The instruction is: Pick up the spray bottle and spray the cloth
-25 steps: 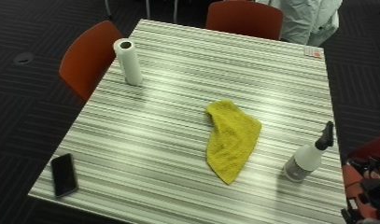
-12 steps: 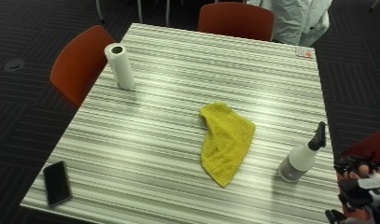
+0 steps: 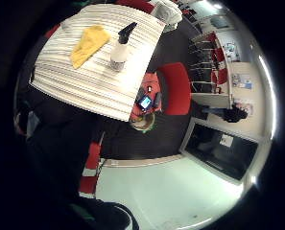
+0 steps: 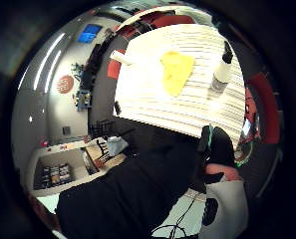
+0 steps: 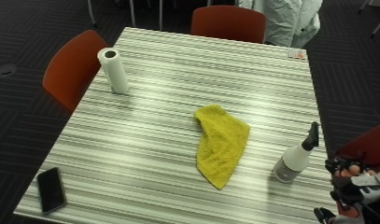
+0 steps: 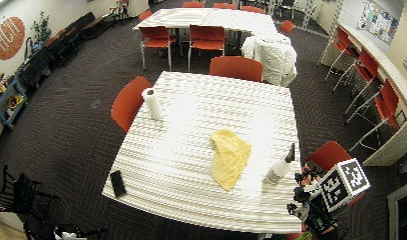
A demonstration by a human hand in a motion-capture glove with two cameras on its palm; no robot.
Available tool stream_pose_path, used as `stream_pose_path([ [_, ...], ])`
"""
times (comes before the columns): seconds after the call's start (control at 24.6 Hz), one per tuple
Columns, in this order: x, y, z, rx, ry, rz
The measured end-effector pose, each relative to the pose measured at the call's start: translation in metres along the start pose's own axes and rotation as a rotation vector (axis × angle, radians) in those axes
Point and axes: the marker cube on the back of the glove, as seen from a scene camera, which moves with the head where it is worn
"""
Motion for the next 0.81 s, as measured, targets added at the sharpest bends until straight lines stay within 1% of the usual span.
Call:
stream_pose_path([
  [0.12, -0.002, 0.0, 0.005, 0.018, -0.086, 0.012],
  [0.24, 0.001, 0.0, 0.014, 0.056, -0.24, 0.035],
  [0.53, 0.003, -0.002, 0.044, 0.162, -0.762, 0.077],
  [0.73, 0.005, 0.002, 0.061, 0.313, -1.243, 0.232],
  [0.81, 0.008, 0.006, 0.071, 0.368, -1.378, 0.313],
])
